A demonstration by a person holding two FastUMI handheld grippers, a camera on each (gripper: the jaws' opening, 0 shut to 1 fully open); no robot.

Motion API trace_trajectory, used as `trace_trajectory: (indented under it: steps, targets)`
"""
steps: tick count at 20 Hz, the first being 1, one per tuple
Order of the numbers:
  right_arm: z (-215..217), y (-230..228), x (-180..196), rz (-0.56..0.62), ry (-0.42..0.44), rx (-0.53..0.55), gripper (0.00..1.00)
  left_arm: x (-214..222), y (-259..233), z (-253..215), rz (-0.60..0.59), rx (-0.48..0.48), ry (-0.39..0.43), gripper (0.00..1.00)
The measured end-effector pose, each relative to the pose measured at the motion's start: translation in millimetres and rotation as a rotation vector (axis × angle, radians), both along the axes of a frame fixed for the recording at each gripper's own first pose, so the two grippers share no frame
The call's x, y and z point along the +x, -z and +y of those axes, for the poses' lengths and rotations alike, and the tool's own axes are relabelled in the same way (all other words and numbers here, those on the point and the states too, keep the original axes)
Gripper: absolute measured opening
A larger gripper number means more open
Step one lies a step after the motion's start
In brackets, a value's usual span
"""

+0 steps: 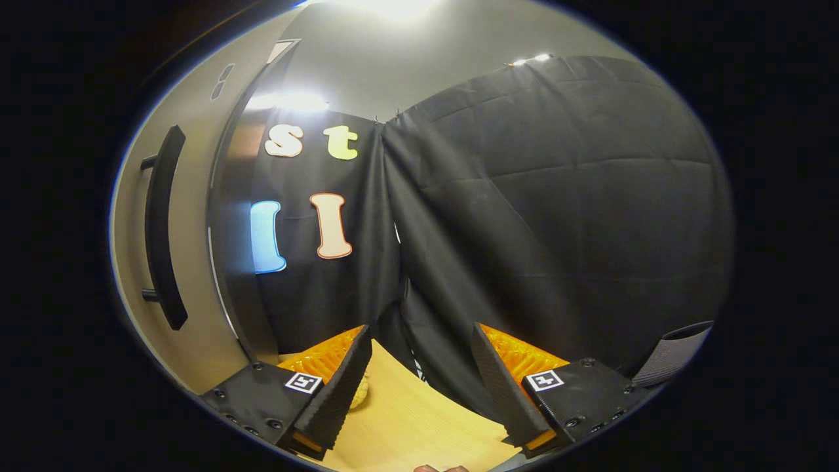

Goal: Grasp the bottle in the cabinet with the left hand and place it on the coaster, then close the right door with the right hand and the left door with the left hand.

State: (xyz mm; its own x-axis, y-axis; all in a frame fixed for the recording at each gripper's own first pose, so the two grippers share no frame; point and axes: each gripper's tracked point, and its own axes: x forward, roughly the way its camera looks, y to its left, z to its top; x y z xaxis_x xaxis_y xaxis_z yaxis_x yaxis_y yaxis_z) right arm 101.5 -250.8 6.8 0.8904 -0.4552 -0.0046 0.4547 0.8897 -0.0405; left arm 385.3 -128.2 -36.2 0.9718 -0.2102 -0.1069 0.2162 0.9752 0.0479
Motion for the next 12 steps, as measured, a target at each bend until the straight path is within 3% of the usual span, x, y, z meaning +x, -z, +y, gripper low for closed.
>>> trace_trajectory:
  steps: [8, 9, 10, 12]
  targets:
    - [6.7, -14.2, -7.9, -0.008, -0.018, -0.032, 0.97, -92.6, -36.9, -2.0, -0.048, -0.071, 0.114, 0.68]
    - [8.3, -16.0, -10.6, -0.009, -0.022, -0.036, 0.92, -104.4, -39.3, 0.7, -0.056, -0.066, 0.125, 0.68]
    - [11.1, -19.2, -11.2, -0.011, -0.027, -0.039, 0.97, -115.2, -38.7, 3.1, -0.060, -0.055, 0.131, 0.72]
    - [15.7, -23.5, -12.3, -0.006, -0.040, -0.046, 0.97, -138.3, -32.3, 8.0, -0.030, -0.048, 0.124, 0.68]
